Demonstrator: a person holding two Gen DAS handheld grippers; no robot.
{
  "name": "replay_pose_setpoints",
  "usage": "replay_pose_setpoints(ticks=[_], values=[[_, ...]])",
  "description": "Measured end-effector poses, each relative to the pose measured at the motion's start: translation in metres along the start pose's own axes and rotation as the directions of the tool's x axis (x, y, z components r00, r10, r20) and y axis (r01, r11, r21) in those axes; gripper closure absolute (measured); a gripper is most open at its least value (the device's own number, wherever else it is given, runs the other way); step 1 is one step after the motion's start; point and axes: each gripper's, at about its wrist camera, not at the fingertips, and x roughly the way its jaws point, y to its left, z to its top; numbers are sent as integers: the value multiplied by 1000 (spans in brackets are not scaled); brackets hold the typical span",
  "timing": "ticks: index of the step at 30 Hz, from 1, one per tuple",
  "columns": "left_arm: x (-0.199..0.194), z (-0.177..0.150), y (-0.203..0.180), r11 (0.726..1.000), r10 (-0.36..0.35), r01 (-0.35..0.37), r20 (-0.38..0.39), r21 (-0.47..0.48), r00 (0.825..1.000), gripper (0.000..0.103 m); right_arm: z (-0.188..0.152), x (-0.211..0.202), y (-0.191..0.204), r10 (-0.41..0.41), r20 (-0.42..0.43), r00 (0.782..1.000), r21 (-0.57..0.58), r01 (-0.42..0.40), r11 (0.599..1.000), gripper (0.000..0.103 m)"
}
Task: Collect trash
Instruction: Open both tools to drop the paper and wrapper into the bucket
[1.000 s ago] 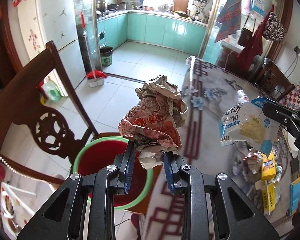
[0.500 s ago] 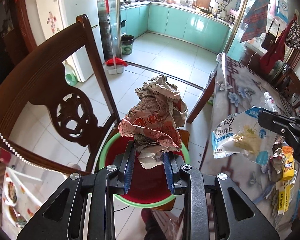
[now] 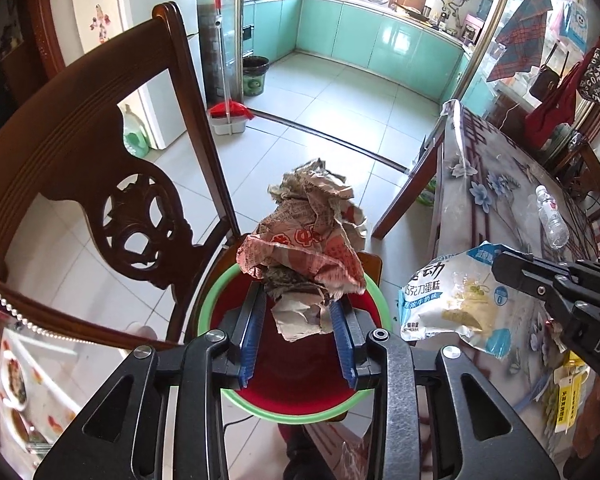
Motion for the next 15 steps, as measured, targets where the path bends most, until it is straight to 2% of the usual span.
replay_pose_setpoints(ticks=[2,4,6,7,8,11,15], values=[[2,-1,0,1000,3,-3,-6,4,1000,62,1,0,-3,29,10,1000,13,-29,999,98],[3,-1,-1,1000,16,-16,-7,5,1000,44,1,0,-4,56,19,998,29,-57,998,92],[0,-2,-2,1000,25,-25,2,4,1000,38,1,-2,-8,78,30,996,50,-79,996,74],[-1,-2,-3,999,31,-31,4,5,1000,36,0,-4,-11,91,45,995,64,-94,994,60],[-3,-4,-4,999,40,-40,6,7,999,35,-2,-8,-14,103,66,992,79,-109,991,51],[-9,-7,-8,998,62,-63,13,8,998,32,-7,-21,-22,132,115,985,116,-145,983,48],[-19,-11,-21,998,68,-69,27,10,997,32,-16,-40,-36,108,133,985,129,-126,984,48]])
